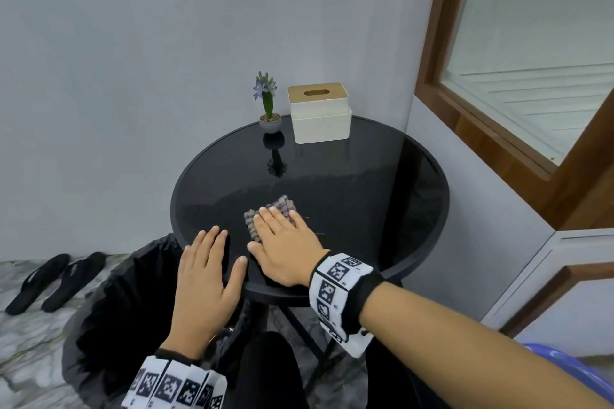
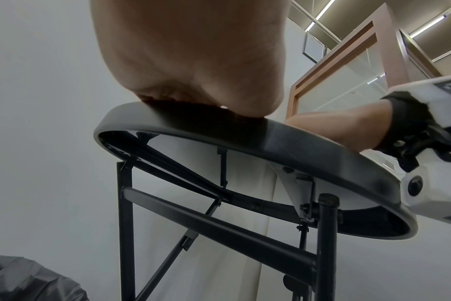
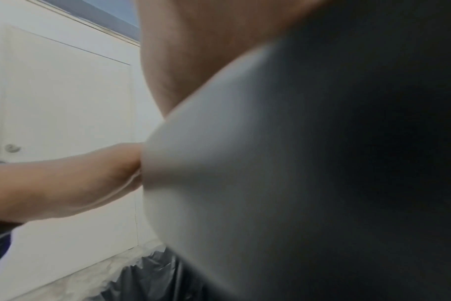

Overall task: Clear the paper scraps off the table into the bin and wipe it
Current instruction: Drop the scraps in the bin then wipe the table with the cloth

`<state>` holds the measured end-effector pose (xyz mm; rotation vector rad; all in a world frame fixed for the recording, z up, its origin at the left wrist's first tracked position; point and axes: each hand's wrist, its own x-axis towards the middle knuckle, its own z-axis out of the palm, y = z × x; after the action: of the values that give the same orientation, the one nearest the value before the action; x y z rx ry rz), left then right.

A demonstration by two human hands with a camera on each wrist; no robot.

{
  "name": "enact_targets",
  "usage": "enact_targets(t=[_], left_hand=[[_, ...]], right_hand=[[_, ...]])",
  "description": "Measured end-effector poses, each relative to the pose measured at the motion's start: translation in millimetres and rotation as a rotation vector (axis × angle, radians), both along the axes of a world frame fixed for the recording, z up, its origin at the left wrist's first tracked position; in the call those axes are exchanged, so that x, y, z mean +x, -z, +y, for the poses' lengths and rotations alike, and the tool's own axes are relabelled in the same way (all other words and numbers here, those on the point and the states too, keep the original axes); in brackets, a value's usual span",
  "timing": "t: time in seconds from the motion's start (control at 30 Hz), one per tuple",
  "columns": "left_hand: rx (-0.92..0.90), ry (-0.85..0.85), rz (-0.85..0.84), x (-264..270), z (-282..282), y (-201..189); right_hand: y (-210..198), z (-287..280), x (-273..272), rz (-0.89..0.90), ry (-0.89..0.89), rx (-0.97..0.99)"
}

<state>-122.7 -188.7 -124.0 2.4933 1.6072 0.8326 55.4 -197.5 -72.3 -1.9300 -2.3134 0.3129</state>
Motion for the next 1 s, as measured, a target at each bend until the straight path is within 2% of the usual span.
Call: enact_targets(t=[0.2, 0.43, 0.77, 1.0], left_hand=[[-0.011, -0.005, 0.003, -5.1, 1.6, -2.3], [-0.024, 0.003, 0.002, -2.0, -3.0, -5.1], [-0.046, 0.005, -0.017, -1.2, -5.1, -7.8], [-0.063, -0.01, -0.005, -0.9, -6.0, -11.6]], right_hand=[[0.5, 21.9, -11.7, 0.015, 0.082, 0.025], [-0.4, 18.7, 4.9, 0.026, 0.183, 0.023], [6.2, -15.9, 70.0, 0.011, 0.38, 0.124], [12.6, -44.6, 53.4, -0.025, 0.399, 0.162]])
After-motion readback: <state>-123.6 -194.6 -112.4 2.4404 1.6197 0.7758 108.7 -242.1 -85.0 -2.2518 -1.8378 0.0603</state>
